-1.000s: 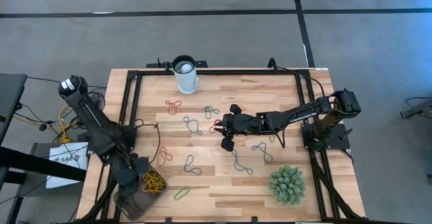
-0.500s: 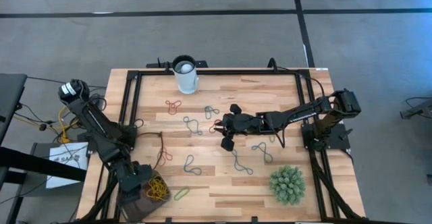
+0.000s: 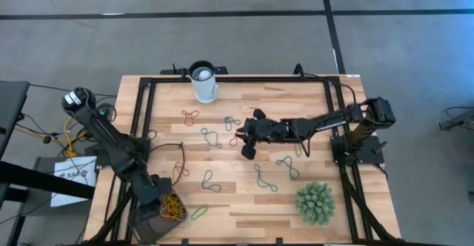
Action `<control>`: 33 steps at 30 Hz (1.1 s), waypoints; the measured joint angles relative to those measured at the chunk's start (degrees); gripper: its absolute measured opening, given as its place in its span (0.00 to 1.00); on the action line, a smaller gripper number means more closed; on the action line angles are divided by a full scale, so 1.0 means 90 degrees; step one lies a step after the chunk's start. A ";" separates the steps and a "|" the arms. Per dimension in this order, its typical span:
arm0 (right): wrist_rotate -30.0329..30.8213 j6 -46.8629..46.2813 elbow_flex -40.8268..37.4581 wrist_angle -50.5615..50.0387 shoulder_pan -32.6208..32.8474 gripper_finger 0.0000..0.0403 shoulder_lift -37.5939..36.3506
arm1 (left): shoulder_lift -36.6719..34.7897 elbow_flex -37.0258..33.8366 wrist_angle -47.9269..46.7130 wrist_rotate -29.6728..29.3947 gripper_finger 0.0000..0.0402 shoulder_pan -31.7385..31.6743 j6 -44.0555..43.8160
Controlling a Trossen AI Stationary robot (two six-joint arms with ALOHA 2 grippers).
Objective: Pick and place items into bin
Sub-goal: Put the red rubber band into the black bin
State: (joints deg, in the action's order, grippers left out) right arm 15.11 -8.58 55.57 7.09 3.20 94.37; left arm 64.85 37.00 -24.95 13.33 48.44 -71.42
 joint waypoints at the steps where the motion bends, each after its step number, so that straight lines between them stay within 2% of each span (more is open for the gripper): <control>1: 0.0000 0.0000 0.0000 0.0000 -0.0002 0.20 0.0000 | -0.0049 0.0085 -0.0015 0.0029 0.28 -0.0059 0.0099; 4: 0.0000 0.0002 0.0000 0.0002 0.0002 0.20 0.0000 | -0.0249 0.0472 -0.0379 0.0066 0.26 -0.0282 0.0431; 7: -0.0002 0.0005 0.0000 0.0005 0.0005 0.20 0.0000 | -0.0430 0.1017 -0.1461 -0.0276 0.24 -0.0546 0.0974; 10: -0.0002 0.0002 0.0000 0.0010 0.0003 0.20 0.0000 | -0.0531 0.1613 -0.2778 -0.1177 0.22 -0.0823 0.1679; 14: -0.0002 0.0002 0.0000 0.0017 0.0003 0.20 0.0000 | -0.0542 0.2310 -0.4163 -0.2740 0.18 -0.1270 0.1996; 19: -0.0002 0.0001 0.0000 0.0019 0.0003 0.20 0.0000 | -0.0542 0.2830 -0.4982 -0.4450 0.16 -0.2056 0.2532; 21: -0.0002 0.0000 0.0000 0.0022 0.0003 0.20 0.0000 | -0.0545 0.2867 -0.5044 -0.4895 0.15 -0.2450 0.2781; 26: -0.0002 -0.0002 0.0000 0.0022 0.0003 0.20 0.0000 | -0.0538 0.2865 -0.5114 -0.5154 0.15 -0.3706 0.3198; 31: -0.0002 -0.0002 0.0000 0.0161 0.0003 0.20 0.0000 | -0.0538 0.2865 -0.5007 -0.5060 0.15 -0.5245 0.4573; 33: -0.0002 -0.0001 0.0000 0.0221 0.0003 0.20 0.0000 | -0.0538 0.2865 -0.4703 -0.4830 0.15 -0.5941 0.5220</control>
State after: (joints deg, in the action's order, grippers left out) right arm 15.09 -8.59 55.57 9.08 3.22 94.37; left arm 60.01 62.78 -67.28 -30.14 -5.03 -24.45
